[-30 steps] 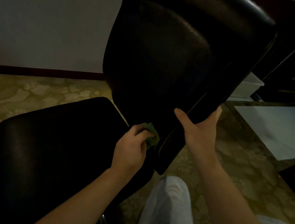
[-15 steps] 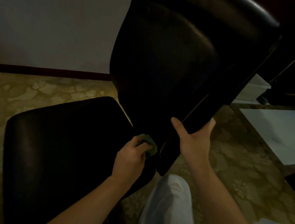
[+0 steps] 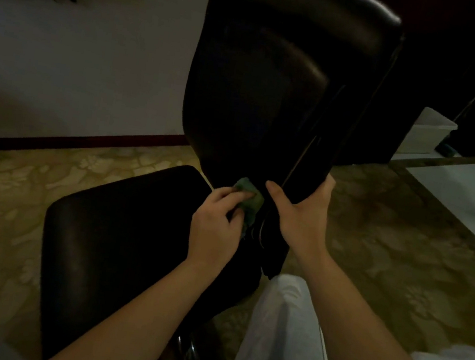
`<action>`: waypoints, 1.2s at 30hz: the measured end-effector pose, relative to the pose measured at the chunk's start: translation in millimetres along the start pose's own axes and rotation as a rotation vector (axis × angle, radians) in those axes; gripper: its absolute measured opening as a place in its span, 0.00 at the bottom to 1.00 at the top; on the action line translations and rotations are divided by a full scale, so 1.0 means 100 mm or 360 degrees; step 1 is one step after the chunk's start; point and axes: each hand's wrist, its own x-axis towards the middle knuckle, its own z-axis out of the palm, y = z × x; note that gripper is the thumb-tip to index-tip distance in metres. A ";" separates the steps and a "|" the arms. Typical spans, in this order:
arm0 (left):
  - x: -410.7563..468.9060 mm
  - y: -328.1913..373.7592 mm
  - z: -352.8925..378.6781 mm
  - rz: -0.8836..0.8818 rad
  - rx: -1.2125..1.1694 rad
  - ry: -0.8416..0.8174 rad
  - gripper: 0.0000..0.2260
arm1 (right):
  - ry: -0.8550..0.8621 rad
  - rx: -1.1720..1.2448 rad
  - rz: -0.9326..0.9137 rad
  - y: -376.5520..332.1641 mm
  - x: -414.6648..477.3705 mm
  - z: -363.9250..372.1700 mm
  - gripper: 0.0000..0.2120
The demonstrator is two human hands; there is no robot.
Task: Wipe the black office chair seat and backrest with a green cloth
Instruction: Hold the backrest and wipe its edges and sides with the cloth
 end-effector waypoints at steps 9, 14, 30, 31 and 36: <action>-0.25 -0.33 0.25 0.0121 0.0139 -0.0142 0.16 | 0.0040 -0.0022 -0.0020 0.08 0.00 0.02 0.41; -0.22 -0.55 0.17 0.0100 0.0413 -0.0356 0.14 | 0.0061 -0.0029 0.0021 0.09 0.00 0.04 0.40; -0.07 -0.04 0.11 0.0013 0.0015 -0.0137 0.14 | 0.0029 -0.0066 0.0012 0.01 -0.04 0.00 0.39; -0.13 -0.09 0.14 -0.0010 0.0014 -0.0134 0.14 | 0.0037 -0.0068 0.0011 0.02 -0.04 0.00 0.39; -0.33 -0.42 0.35 -0.0086 0.0142 -0.0165 0.09 | 0.0075 -0.0017 -0.0020 0.09 -0.06 0.03 0.37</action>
